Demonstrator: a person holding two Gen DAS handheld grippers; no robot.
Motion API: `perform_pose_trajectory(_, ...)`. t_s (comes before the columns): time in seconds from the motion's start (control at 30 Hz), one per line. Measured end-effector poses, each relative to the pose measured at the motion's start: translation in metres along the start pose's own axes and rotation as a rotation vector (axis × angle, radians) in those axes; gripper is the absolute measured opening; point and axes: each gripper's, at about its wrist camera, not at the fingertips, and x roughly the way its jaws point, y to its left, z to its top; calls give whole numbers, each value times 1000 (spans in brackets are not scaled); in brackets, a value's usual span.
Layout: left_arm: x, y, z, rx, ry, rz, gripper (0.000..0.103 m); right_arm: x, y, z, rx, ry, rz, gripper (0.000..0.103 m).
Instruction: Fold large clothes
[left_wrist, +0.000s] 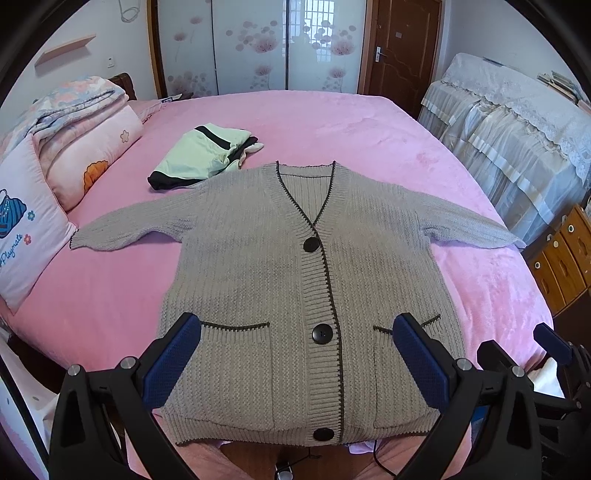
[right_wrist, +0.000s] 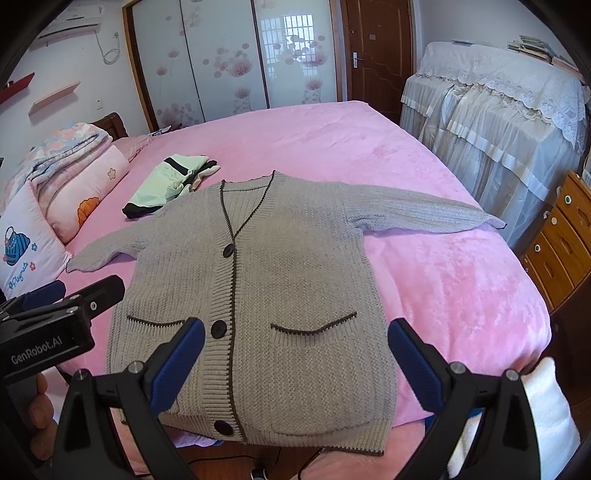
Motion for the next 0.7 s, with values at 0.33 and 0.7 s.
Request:
perform_pose_trajectory(0.33,-4,-1,-2,9,-38,-8,103,0,2,-2,1,2,3,100)
perform_pose_trajectory(0.7,-9,-3,0,-6,-96,-19,103,5,0,-3,2,14,7,100)
